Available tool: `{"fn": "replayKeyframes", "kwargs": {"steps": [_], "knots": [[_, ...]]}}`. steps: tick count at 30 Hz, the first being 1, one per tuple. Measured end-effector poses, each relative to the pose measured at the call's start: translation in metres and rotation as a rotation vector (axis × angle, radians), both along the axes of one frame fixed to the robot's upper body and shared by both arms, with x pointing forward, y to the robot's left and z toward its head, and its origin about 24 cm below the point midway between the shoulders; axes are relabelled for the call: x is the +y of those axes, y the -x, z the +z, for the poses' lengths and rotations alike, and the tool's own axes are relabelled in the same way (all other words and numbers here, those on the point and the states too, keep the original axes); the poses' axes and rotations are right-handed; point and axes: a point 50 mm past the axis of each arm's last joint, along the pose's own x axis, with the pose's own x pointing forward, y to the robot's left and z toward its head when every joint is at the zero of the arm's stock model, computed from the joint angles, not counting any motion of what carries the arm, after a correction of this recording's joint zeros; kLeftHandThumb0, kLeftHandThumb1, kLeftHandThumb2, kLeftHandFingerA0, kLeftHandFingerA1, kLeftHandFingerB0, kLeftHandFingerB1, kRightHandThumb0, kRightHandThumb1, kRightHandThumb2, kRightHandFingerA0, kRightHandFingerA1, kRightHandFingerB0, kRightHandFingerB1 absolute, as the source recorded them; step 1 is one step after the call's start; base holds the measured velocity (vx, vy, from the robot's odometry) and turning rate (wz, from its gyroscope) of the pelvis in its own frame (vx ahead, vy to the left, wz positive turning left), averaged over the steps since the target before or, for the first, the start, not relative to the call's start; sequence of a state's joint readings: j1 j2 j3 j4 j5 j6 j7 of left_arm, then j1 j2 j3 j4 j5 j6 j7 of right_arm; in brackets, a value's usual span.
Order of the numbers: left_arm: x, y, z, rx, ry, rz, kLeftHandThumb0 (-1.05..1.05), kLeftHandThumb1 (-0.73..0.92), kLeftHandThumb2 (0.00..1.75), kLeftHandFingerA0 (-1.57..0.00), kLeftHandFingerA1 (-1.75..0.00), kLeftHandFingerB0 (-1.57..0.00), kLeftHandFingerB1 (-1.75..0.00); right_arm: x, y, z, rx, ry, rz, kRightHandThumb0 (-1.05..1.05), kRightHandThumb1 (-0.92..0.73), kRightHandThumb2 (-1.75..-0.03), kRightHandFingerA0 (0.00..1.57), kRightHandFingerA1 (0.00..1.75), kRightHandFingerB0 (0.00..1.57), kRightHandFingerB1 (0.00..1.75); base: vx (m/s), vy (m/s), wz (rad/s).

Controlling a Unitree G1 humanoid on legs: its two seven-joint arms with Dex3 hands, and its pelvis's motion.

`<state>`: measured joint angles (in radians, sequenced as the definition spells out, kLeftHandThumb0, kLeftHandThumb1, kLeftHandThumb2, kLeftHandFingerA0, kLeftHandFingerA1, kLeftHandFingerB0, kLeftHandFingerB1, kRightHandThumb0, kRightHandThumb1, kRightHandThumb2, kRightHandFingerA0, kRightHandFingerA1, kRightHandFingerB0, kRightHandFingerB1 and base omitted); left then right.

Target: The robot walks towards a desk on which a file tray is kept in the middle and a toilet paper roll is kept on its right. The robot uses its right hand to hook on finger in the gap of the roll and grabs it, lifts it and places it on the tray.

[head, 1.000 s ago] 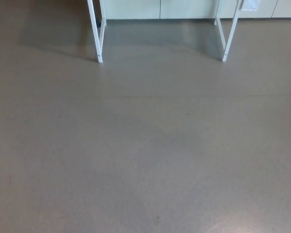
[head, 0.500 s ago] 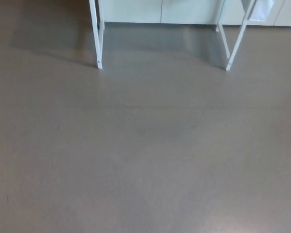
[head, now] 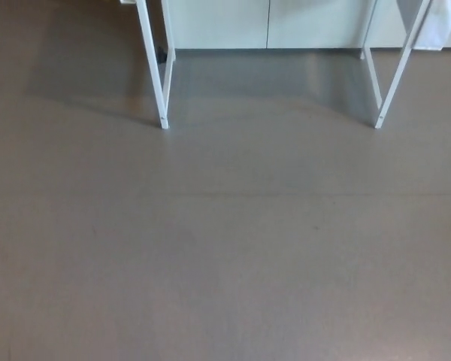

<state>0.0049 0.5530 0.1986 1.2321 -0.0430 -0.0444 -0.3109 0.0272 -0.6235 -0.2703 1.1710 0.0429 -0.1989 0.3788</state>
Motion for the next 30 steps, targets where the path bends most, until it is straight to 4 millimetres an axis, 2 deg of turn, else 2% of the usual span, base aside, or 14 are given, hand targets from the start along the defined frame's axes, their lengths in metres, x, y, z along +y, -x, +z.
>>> {"fn": "replayKeyframes", "kwargs": {"steps": [2, 4, 5, 6, 7, 8, 9, 17, 19, 20, 21, 25, 26, 30], "knots": [[0.000, 0.000, 0.000, 0.002, 0.000, 0.000, -1.05, 0.92, 0.71, -0.15, -0.88, -0.06, -0.71, -0.001, 0.001, 0.000, -0.007, -0.010, -0.013, -0.72, -0.62, -0.61, 0.10, 0.30, 0.10, 0.21, 0.44, 0.159, -0.21], [-0.003, -0.003, -0.002, -0.003, 0.005, -0.005, -1.05, 0.92, 0.71, -0.15, -0.88, -0.06, -0.71, -0.001, -0.001, 0.001, -0.040, -0.042, -0.046, -0.72, -0.62, -0.61, 0.10, 0.30, 0.10, 0.21, 0.45, 0.320, -0.08], [-0.002, -0.003, -0.001, -0.003, 0.001, -0.005, -1.05, 0.92, 0.71, -0.12, -0.84, -0.08, -0.71, 0.000, -0.002, 0.001, -0.051, -0.051, -0.049, -0.78, -0.52, -0.93, 0.10, 0.47, 0.00, 0.24, 0.44, 0.313, -0.42], [0.000, -0.004, 0.001, -0.007, -0.005, -0.006, -1.05, 0.92, 0.71, -0.12, -0.84, -0.08, -0.71, 0.000, -0.005, 0.002, -0.062, -0.060, -0.049, -0.78, -0.52, -0.93, 0.10, 0.47, 0.00, 0.24, 0.43, 0.187, -0.06], [0.000, -0.005, 0.001, -0.009, -0.008, -0.006, -1.05, 0.71, 1.24, -0.23, -0.78, -0.05, -0.63, 0.001, -0.005, 0.001, -0.058, -0.065, -0.048, -0.81, -0.59, -0.97, 0.04, 0.44, 0.00, 0.28, 0.34, 0.146, 0.01], [0.000, -0.005, 0.002, -0.010, -0.010, -0.005, -1.05, 0.70, 1.24, -0.15, -0.75, -0.02, -0.61, 0.001, -0.005, 0.001, -0.043, -0.057, -0.027, -0.81, -0.75, -0.63, 0.18, 0.31, 0.10, 0.25, 0.38, 0.106, -0.07], [0.000, -0.006, 0.001, -0.012, -0.009, -0.004, -1.05, 0.70, 1.24, -0.17, -0.76, -0.01, -0.61, 0.002, -0.005, 0.002, -0.022, -0.044, 0.000, -0.79, -0.57, -0.90, 0.12, 0.45, 0.05, 0.29, 0.32, 0.093, 0.08], [0.000, -0.002, 0.001, -0.005, -0.010, -0.001, -1.05, 0.72, 1.25, -0.14, -0.74, -0.05, -0.58, 0.001, -0.004, 0.004, 0.025, -0.003, 0.053, -0.86, -0.58, -0.98, 0.00, 0.32, 0.12, 0.19, 0.36, -0.055, 0.19], [-0.001, -0.005, 0.001, -0.013, -0.009, -0.003, -1.05, 0.70, 1.24, -0.15, -0.75, -0.03, -0.60, 0.005, -0.006, 0.001, 0.027, -0.015, 0.060, -0.38, -0.34, -0.95, 0.00, 0.48, 0.00, 0.49, 0.56, -0.202, 0.07], [-0.002, -0.007, 0.000, -0.017, -0.005, -0.006, -1.05, 0.70, 1.24, -0.15, -0.75, -0.04, -0.59, 0.001, -0.007, 0.004, 0.012, -0.014, 0.040, -0.76, -0.64, -0.59, 0.21, 0.34, 0.07, 0.25, 0.57, -0.203, 0.58], [-0.002, -0.009, 0.001, -0.024, -0.005, -0.006, -1.05, 0.71, 1.25, -0.17, -0.76, -0.02, -0.62, -0.001, -0.006, 0.006, -0.009, -0.023, 0.012, -0.38, -0.32, -0.94, 0.00, 0.49, 0.00, 0.50, 0.55, -0.211, 0.33], [-0.002, -0.009, 0.001, -0.021, -0.006, -0.008, -1.05, 0.70, 1.24, -0.14, -0.75, -0.04, -0.60, -0.004, -0.008, 0.007, -0.062, -0.071, -0.068, -0.75, -0.54, -0.85, 0.15, 0.45, 0.08, 0.39, 0.37, -0.119, 0.01], [-0.001, -0.009, 0.001, -0.020, -0.006, -0.006, -1.05, 0.70, 1.25, -0.17, -0.76, -0.03, -0.59, -0.004, -0.008, 0.007, -0.057, -0.068, -0.065, -0.37, -0.42, -1.01, 0.00, 0.49, 0.00, 0.49, 0.34, -0.054, -0.01], [-0.001, -0.007, 0.001, -0.014, -0.006, -0.003, -1.05, 0.70, 1.24, -0.14, -0.75, -0.04, -0.58, -0.002, -0.007, 0.005, -0.039, -0.053, -0.039, -0.37, -0.37, -0.96, 0.01, 0.50, 0.00, 0.48, 0.38, 0.040, -0.21]]}}
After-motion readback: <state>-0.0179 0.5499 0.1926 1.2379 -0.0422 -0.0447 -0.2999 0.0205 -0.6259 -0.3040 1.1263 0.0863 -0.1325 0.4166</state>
